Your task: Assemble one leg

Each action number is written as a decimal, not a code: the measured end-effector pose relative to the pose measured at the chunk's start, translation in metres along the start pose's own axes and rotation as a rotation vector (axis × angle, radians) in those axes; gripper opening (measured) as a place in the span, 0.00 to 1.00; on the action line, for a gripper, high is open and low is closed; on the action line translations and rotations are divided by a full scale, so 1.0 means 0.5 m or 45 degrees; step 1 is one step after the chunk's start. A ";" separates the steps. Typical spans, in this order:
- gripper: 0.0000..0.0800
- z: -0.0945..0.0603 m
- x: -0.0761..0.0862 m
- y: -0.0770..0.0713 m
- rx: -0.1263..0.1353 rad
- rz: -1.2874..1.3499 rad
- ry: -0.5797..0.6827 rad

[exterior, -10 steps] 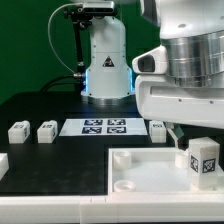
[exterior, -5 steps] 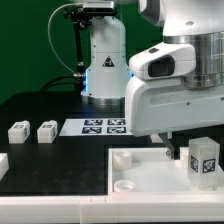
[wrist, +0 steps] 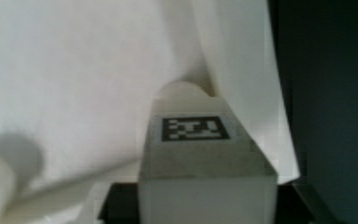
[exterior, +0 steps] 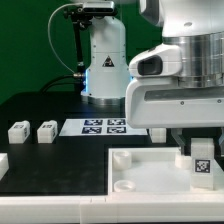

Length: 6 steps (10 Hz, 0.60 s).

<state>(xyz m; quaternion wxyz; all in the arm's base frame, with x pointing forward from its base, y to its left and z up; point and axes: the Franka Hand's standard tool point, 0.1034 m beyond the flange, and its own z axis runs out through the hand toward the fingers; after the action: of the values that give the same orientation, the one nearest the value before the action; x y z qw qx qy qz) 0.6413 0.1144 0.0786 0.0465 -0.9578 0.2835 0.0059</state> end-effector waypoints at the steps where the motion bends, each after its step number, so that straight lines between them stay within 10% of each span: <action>1: 0.37 0.000 -0.002 -0.001 -0.019 0.325 0.017; 6: 0.37 0.003 0.004 0.007 0.009 0.962 -0.040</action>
Offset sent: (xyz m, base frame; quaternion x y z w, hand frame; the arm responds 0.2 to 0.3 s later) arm 0.0220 -0.0071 0.0132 0.0509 0.0157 0.3807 0.9232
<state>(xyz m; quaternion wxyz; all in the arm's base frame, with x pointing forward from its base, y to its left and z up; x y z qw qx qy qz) 0.6413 0.1104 0.0769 0.0487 -0.7853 0.6161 0.0365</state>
